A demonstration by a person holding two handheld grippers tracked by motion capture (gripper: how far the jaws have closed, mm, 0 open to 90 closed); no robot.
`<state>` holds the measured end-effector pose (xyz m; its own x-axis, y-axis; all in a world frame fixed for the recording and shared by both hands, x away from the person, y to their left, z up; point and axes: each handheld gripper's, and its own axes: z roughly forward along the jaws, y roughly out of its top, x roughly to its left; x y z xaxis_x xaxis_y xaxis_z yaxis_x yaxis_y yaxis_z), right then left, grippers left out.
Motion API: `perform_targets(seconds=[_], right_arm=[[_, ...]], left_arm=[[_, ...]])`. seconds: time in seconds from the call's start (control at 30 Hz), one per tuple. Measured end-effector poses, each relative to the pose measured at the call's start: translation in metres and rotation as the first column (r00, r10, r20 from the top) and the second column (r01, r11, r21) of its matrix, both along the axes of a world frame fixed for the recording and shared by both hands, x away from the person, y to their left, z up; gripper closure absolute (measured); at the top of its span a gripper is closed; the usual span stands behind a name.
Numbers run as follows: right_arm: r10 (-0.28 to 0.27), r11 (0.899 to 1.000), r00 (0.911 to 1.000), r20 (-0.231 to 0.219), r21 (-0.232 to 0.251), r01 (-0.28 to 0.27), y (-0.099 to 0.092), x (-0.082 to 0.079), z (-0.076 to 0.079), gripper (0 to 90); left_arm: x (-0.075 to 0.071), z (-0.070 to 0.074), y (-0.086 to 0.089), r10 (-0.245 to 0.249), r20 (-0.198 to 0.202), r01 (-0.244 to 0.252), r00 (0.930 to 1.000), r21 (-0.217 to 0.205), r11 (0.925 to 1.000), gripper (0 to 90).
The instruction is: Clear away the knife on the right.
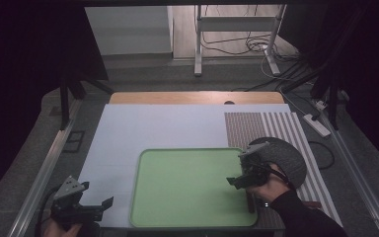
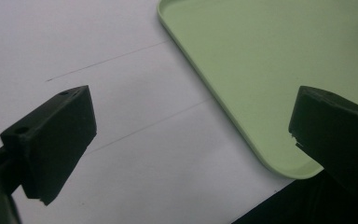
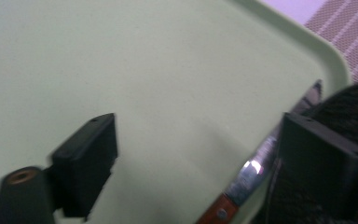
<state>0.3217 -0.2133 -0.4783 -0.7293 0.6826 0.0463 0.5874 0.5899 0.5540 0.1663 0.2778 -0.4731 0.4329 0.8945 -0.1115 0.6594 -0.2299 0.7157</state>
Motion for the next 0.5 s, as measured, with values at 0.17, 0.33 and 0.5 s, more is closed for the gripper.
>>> perform_targets(seconds=[0.17,0.33,0.5], right_arm=[[0.015,1.000,0.9998,-0.012,-0.002,-0.015,-0.009,-0.005,0.004,8.8],[0.001,1.000,0.9999,0.015,0.029,-0.002,-0.020,-0.009,0.011,3.3],[-0.003,1.000,0.9995,0.032,0.031,0.002,-0.029,-0.015,0.013,2.3]], left_arm=[[0.000,0.000,0.000,0.001,-0.001,-0.001,1.0000,-0.003,1.0000,1.4],[0.000,0.000,0.001,0.002,-0.002,-0.002,1.0000,-0.004,1.0000,1.4],[0.000,0.000,0.001,0.003,-0.003,-0.003,1.0000,-0.005,1.0000,1.4]])
